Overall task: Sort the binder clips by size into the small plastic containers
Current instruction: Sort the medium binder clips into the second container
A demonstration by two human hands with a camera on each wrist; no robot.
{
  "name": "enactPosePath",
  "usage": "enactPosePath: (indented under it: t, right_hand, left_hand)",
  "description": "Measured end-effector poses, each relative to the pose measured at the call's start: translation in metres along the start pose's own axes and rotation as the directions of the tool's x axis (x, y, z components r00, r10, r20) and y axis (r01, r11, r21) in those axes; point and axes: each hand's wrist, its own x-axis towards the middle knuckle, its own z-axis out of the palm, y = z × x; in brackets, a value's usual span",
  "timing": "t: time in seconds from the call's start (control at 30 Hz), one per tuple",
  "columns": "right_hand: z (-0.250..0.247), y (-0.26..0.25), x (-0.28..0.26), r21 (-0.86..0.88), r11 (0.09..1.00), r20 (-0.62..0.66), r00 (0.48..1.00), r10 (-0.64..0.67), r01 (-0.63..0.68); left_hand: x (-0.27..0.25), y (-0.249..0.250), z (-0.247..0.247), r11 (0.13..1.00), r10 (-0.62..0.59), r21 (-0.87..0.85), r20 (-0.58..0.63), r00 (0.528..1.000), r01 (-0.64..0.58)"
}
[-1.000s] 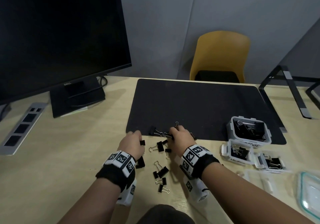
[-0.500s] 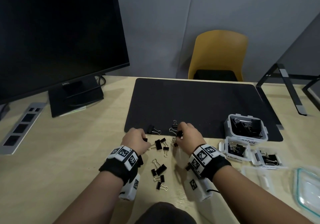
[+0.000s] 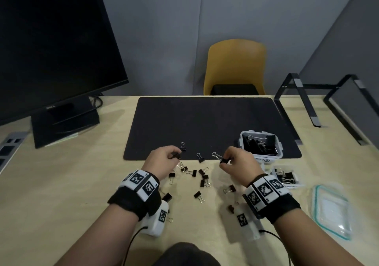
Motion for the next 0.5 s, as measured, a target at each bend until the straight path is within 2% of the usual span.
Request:
enactPosePath:
  t: [0.3, 0.5]
  right_hand:
    - [-0.059, 0.067, -0.023, -0.022, 0.999, 0.043, 0.999, 0.028, -0.027]
    - [-0.089, 0.109, -0.024, -0.085, 0.993, -0.012, 0.997, 0.082, -0.083]
  left_hand:
    - [-0.013, 0.056, 0.048, 0.999, 0.022, -0.024, 0.055, 0.998, -0.021]
    - [-0.019, 0.074, 0.071, 0.998, 0.001, -0.064, 0.061, 0.998, 0.003]
